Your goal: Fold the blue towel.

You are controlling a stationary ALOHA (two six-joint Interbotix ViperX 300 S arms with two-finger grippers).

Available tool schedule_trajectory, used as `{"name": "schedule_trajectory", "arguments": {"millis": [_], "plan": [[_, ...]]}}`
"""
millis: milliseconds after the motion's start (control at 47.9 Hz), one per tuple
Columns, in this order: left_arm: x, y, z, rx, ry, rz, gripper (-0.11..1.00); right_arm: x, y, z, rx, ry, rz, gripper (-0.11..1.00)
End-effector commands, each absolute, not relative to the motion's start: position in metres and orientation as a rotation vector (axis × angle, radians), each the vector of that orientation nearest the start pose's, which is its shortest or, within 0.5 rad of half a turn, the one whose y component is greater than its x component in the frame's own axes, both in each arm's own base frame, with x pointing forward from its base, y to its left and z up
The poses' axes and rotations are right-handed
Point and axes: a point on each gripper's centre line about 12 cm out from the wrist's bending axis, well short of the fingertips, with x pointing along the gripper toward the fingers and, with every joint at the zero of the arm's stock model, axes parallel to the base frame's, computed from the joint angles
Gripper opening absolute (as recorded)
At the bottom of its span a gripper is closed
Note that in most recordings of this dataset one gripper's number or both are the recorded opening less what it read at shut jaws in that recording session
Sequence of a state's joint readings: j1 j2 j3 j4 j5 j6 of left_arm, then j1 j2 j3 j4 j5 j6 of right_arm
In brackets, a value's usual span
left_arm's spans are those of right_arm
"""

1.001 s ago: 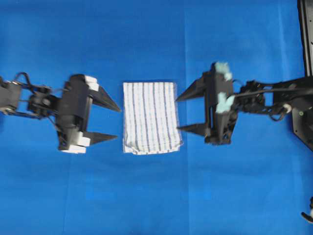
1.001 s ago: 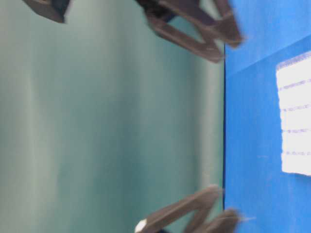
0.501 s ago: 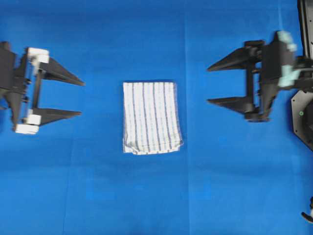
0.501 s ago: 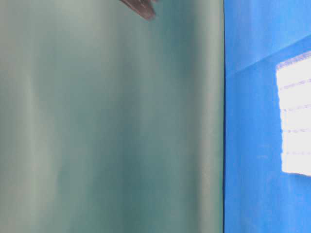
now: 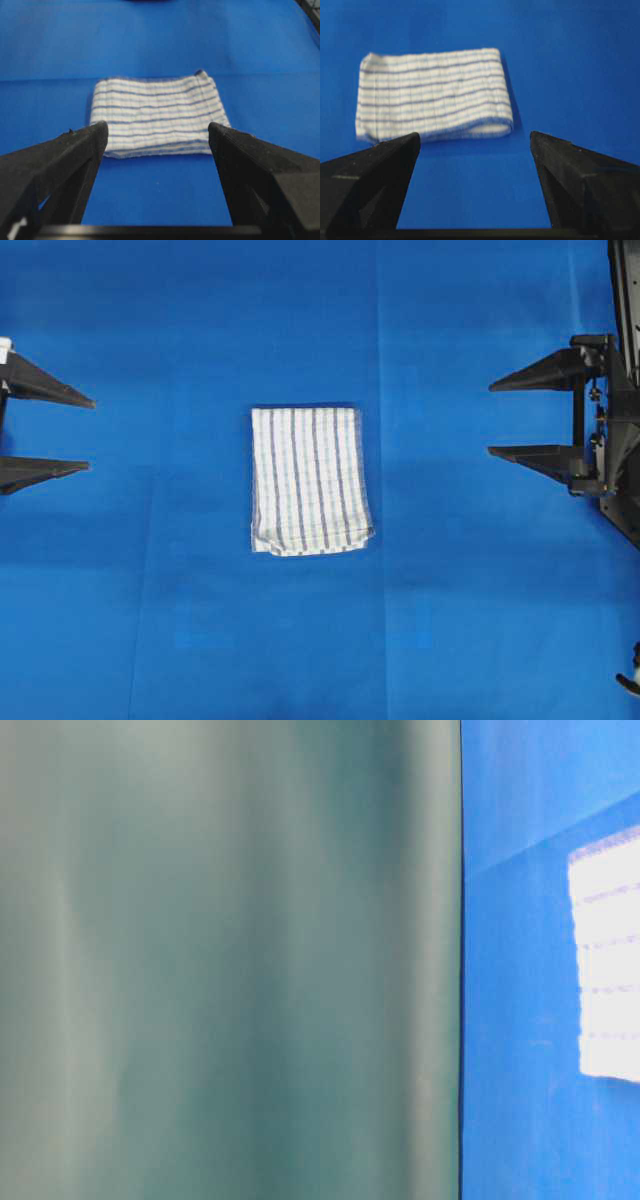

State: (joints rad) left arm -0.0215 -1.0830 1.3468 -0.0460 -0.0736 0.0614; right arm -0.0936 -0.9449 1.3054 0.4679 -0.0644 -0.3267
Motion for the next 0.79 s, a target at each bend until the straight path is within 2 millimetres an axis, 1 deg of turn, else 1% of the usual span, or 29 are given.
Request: {"name": "schedule_trajectory", "arguments": {"millis": [0,167,313,772], "plan": [[0.165,-0.003,0.217,0.014,0.179,-0.017,0.77,0.183,-0.021,0.209,0.146,0.286,-0.148,0.89],[0.158,-0.003,0.203,0.003,0.199,-0.016,0.77,0.179,-0.022,0.196,0.159,0.307,-0.164,0.89],[0.155,-0.003,0.193,-0.011,0.215,-0.014,0.77,0.178,-0.023,0.190,0.160,0.318,-0.173,0.89],[0.154,-0.003,0.193,-0.016,0.206,-0.014,0.77,0.178,-0.023,0.188,0.158,0.321,-0.173,0.89]]}}
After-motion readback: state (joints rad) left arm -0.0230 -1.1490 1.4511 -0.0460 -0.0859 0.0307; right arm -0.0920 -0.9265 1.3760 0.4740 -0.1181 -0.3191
